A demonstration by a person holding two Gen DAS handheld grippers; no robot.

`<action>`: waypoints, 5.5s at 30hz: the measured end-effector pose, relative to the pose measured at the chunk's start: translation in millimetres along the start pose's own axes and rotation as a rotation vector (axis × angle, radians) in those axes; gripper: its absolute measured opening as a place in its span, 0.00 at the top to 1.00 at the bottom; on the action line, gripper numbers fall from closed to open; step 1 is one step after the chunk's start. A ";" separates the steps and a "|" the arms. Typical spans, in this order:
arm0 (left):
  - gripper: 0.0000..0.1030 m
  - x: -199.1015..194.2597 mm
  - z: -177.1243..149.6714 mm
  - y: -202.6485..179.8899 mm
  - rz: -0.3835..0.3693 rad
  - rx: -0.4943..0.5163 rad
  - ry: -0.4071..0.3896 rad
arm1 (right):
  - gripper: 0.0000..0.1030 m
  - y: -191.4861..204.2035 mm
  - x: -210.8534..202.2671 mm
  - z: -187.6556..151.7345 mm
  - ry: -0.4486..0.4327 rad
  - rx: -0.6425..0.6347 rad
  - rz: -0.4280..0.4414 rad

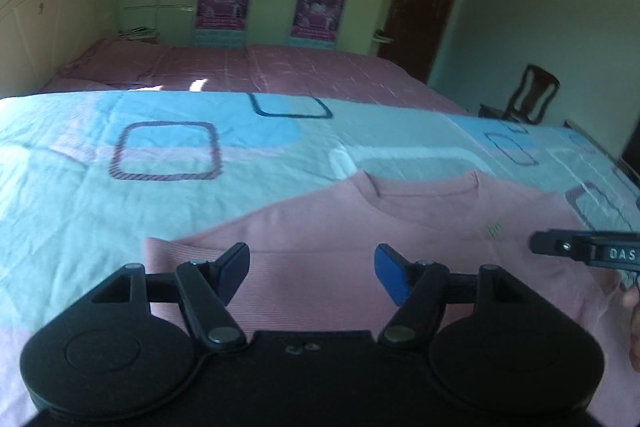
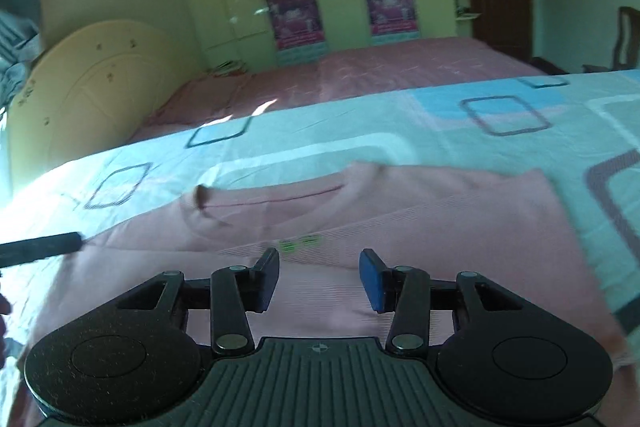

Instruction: Fold small clothes

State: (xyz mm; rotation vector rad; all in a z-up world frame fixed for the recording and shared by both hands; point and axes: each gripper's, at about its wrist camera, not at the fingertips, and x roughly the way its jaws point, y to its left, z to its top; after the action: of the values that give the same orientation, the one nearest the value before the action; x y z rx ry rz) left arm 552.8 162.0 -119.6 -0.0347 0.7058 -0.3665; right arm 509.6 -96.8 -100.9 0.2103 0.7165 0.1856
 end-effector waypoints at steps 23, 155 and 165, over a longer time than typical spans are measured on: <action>0.32 -63.2 -53.9 -44.4 0.148 -0.008 -0.038 | 0.66 19.8 -36.1 -47.8 0.031 -0.156 0.082; 0.30 -19.7 -19.7 94.4 -0.122 -0.671 -0.057 | 0.63 -228.3 -11.4 64.6 0.047 0.522 0.219; 0.43 -13.4 9.4 71.1 -0.004 -0.203 0.070 | 0.43 -212.3 -8.4 72.7 0.059 0.215 0.144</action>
State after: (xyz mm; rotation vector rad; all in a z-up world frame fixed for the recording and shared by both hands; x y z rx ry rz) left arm 572.0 232.3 -114.9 -0.2167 0.8103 -0.3002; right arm 572.2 -312.4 -96.0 0.4634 0.7804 0.2527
